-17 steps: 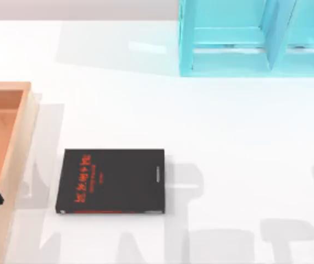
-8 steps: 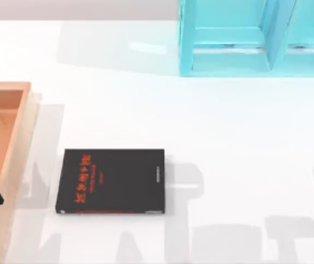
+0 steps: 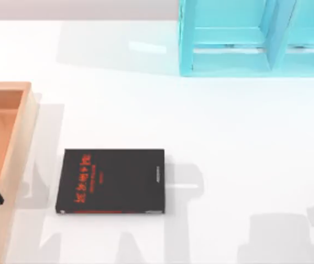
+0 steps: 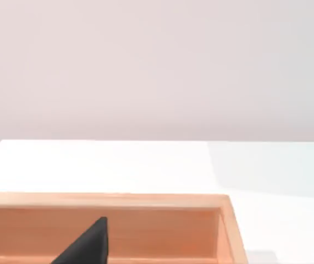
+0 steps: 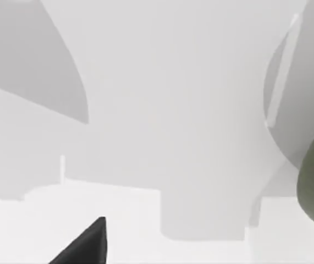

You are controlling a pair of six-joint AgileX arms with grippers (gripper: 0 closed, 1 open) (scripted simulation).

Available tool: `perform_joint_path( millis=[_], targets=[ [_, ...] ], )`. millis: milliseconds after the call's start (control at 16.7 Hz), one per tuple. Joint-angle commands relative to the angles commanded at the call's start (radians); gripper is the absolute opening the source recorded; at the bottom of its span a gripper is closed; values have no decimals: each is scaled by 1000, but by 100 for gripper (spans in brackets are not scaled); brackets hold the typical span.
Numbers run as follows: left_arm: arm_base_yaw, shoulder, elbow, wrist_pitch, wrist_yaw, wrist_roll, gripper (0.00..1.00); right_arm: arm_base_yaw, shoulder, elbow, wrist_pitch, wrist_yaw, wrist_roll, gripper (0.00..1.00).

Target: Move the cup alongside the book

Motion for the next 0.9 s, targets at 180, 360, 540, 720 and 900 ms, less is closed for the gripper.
perform_joint_path(
  millis=[180, 360, 540, 720, 900],
  targets=[
    [0, 0, 0, 0, 0, 0, 100, 0, 11, -31, 36, 0, 0, 100],
    [0, 0, 0, 0, 0, 0, 100, 0, 11, -31, 36, 0, 0, 100],
    [0, 0, 0, 0, 0, 0, 100, 0, 11, -31, 36, 0, 0, 77],
    [0, 0, 0, 0, 0, 0, 100, 0, 11, -31, 36, 0, 0, 55],
    [0, 0, 0, 0, 0, 0, 100, 0, 11, -31, 36, 0, 0, 32]
  ],
)
